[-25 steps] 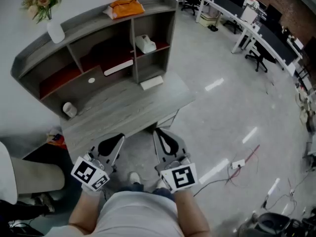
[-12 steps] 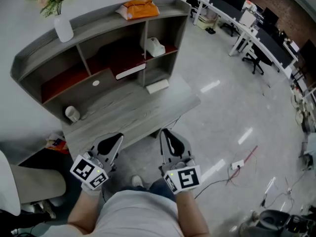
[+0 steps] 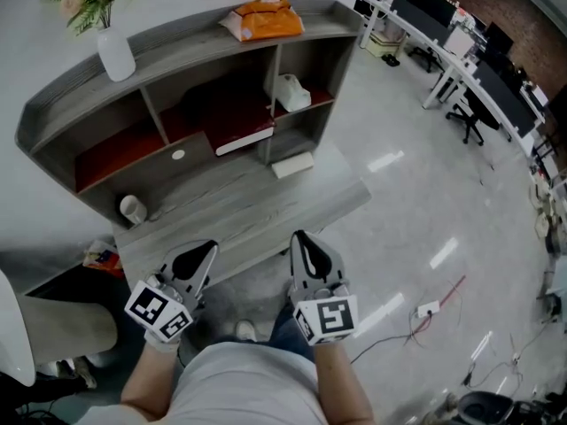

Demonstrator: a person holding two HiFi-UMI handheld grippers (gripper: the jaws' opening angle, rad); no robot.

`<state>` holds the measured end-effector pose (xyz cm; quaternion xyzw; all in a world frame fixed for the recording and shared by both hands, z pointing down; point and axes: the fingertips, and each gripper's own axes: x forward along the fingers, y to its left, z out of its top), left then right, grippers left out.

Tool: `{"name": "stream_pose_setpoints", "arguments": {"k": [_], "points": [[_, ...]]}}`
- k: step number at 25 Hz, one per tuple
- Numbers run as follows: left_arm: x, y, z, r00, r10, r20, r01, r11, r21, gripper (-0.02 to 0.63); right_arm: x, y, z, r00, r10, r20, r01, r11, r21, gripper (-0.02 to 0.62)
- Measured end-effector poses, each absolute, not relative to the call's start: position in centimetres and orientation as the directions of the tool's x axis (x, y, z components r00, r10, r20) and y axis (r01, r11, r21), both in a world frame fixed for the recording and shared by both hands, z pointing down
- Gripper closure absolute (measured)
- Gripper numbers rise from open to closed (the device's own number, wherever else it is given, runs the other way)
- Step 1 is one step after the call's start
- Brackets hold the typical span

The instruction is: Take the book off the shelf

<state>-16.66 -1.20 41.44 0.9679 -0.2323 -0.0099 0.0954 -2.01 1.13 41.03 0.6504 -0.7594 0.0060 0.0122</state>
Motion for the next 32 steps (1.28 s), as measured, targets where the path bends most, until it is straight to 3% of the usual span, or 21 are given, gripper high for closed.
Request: {"name": "stream_pose_setpoints", "arguments": {"k": [13,23,28,32], "points": [[-10.6,-9.8,41.5,0.797,-0.602,0.037,-0.595,-0.775,0.212,0.589,4.0,-10.4,41.2,-0.337,-0.941,0.033,-0.941,0.336,-0.03,0.571],[-9.3,-14.2,41.4,0.627,-0.779,-0.017,-0.697,-0.571,0.433,0.586,7.4,-16.0,41.1,-0.497,-0.868,0.015,-0.866,0.495,-0.068,0.571],[-10.0,-14.9,41.6,0.548,-0.834,-0.064,-0.656,-0.476,0.586,0.563,7.6,-16.8,41.4,-0.561,-0.828,0.01,-0.824,0.558,-0.097,0.571],[-10.9,-15.8,42.7,0.506,-0.856,-0.102,-0.528,-0.402,0.748,0.47,6.8,-17.2,41.1,-0.586,-0.81,-0.002,-0.805,0.583,-0.114,0.571]]}}
